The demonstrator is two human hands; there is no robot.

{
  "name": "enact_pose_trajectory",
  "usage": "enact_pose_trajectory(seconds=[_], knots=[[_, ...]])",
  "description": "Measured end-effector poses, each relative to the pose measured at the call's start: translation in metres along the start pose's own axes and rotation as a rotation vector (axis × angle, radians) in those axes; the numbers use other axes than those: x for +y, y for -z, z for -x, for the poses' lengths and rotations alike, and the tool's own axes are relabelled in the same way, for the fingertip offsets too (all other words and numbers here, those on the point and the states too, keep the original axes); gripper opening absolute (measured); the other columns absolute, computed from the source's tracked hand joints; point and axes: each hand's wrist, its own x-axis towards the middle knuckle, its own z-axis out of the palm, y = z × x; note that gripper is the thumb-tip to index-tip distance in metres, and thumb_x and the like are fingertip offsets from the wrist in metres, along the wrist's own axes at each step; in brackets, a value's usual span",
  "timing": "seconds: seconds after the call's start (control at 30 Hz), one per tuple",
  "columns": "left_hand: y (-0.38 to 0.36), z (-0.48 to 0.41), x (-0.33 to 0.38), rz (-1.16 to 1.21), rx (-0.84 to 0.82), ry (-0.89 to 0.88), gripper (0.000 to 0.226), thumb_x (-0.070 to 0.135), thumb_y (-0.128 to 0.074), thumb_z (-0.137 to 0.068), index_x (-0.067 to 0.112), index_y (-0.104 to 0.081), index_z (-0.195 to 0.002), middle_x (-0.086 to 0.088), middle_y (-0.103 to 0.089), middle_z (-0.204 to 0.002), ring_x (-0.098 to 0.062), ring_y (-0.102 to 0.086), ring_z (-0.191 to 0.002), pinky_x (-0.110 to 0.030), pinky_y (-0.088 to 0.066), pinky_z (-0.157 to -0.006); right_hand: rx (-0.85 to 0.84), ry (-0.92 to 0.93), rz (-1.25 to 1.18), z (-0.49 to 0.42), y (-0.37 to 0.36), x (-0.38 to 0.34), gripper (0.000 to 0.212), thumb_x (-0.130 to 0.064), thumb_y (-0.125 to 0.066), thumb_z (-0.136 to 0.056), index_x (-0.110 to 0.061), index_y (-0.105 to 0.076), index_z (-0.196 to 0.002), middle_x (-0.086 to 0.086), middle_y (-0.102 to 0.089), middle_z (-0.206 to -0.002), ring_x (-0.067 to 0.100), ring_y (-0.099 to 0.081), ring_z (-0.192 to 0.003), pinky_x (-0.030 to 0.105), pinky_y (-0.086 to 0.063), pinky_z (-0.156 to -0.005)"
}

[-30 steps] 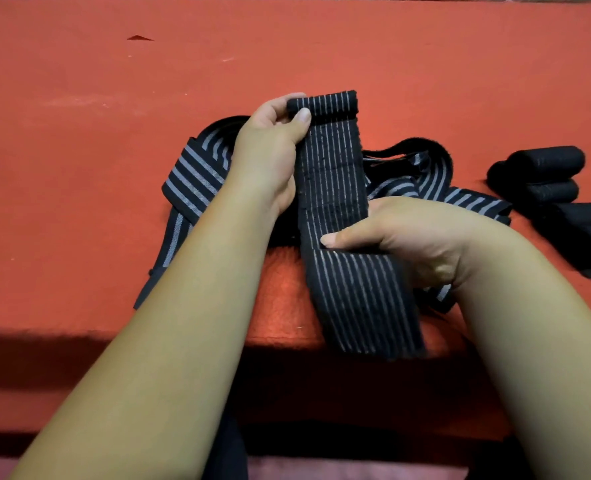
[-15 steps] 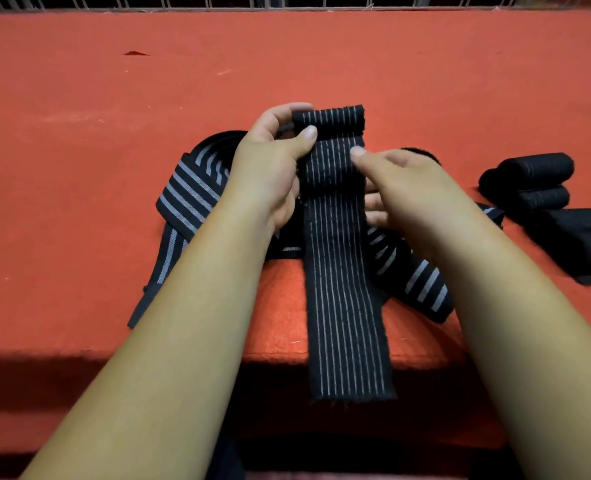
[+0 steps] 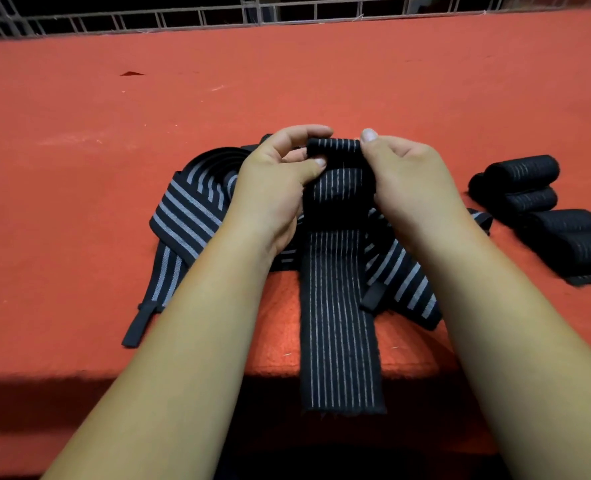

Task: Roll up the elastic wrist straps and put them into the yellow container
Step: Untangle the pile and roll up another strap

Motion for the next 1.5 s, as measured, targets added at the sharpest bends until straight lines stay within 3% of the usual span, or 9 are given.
enact_pose_trajectory(seconds=[0.2,0.33,0.53,0.7,0.97,1.1,1.2,1.33,1.5], knots=[[-0.004,0.001,0.002,-0.043,-0.048,0.056,0.026,-0.004,-0.071,-0.098,-0.005,-0.073,-0.124,-0.022,-0.079,-0.110,-0.023,-0.078,-0.087,-0.030,-0.062,-0.074,0.079,0.023,-0.051,-0.004,0.000,0.006,0.023,-0.035,-0.059,-0.111,-0.026,-0.077,-0.122,-0.010,-0.081,-0.106,0.007,-0.077,-0.102,0.037,-0.061,-0.097],[-0.001,0.001,0.001,-0.055,-0.027,0.035,0.020,0.009,-0.071,-0.104,-0.004,-0.077,-0.117,-0.020,-0.081,-0.107,-0.025,-0.079,-0.088,-0.031,-0.062,-0.075,0.082,0.029,-0.019,-0.003,-0.002,0.008,0.041,-0.032,-0.063,-0.109,-0.019,-0.064,-0.148,-0.009,-0.075,-0.126,0.005,-0.072,-0.116,0.036,-0.056,-0.108],[0.004,-0.006,-0.008,-0.120,0.058,-0.043,0.019,0.000,-0.075,-0.097,0.009,-0.080,-0.113,-0.015,-0.082,-0.111,-0.035,-0.079,-0.107,-0.051,-0.063,-0.099,0.068,-0.001,-0.006,0.000,-0.004,0.009,0.029,-0.044,-0.060,-0.109,-0.024,-0.080,-0.114,-0.009,-0.083,-0.098,0.007,-0.079,-0.092,0.038,-0.064,-0.089],[-0.001,-0.002,-0.010,-0.129,0.023,-0.070,0.031,-0.012,-0.071,-0.094,0.012,-0.081,-0.111,-0.014,-0.080,-0.109,-0.025,-0.078,-0.092,-0.037,-0.064,-0.080,0.050,-0.061,0.006,-0.002,-0.004,0.011,0.062,-0.061,-0.048,-0.108,-0.005,-0.075,-0.101,0.012,-0.079,-0.089,0.029,-0.070,-0.074,0.043,-0.055,-0.072],[-0.001,-0.006,-0.016,-0.305,0.094,-0.110,0.034,0.012,-0.079,-0.097,0.014,-0.079,-0.130,-0.001,-0.082,-0.121,-0.016,-0.077,-0.116,-0.042,-0.059,-0.108,0.060,-0.036,-0.096,-0.001,-0.008,0.013,0.045,-0.047,-0.048,-0.106,-0.012,-0.069,-0.086,0.012,-0.072,-0.083,0.032,-0.066,-0.077,0.050,-0.055,-0.078],[-0.004,-0.006,-0.016,-0.588,0.034,-0.166,0.045,0.042,-0.066,-0.097,0.022,-0.076,-0.135,0.009,-0.078,-0.130,-0.010,-0.070,-0.128,-0.045,-0.053,-0.114,0.069,-0.073,-0.168,-0.005,-0.009,0.015,0.038,-0.051,-0.053,-0.096,-0.018,-0.072,-0.099,0.007,-0.080,-0.117,0.026,-0.075,-0.112,0.058,-0.057,-0.103],[-0.007,-0.002,-0.011,-0.679,0.046,-0.152,0.047,0.056,-0.057,-0.100,0.025,-0.080,-0.127,0.010,-0.079,-0.127,-0.010,-0.070,-0.126,-0.043,-0.054,-0.113,0.065,-0.078,-0.170,-0.005,-0.007,0.013,0.057,-0.056,-0.056,-0.096,-0.021,-0.068,-0.139,0.001,-0.059,-0.158,0.020,-0.055,-0.147,0.050,-0.041,-0.125],[-0.006,0.002,-0.010,-0.582,0.093,-0.099,0.045,0.056,-0.061,-0.104,0.018,-0.085,-0.103,0.011,-0.076,-0.082,-0.012,-0.073,-0.081,-0.037,-0.059,-0.086,0.045,0.001,-0.076,0.002,0.000,0.012,0.055,-0.039,-0.052,-0.111,-0.018,-0.049,-0.162,-0.008,-0.049,-0.166,0.005,-0.048,-0.149,0.038,-0.037,-0.128],[-0.005,0.001,-0.005,-0.414,0.134,-0.078,0.035,0.043,-0.076,-0.095,0.023,-0.083,-0.124,0.007,-0.083,-0.113,-0.015,-0.078,-0.111,-0.049,-0.061,-0.105,0.013,-0.047,-0.123,0.000,-0.006,0.019,0.054,-0.048,-0.053,-0.106,-0.029,-0.056,-0.158,-0.014,-0.056,-0.159,0.002,-0.054,-0.143,0.039,-0.040,-0.126]])
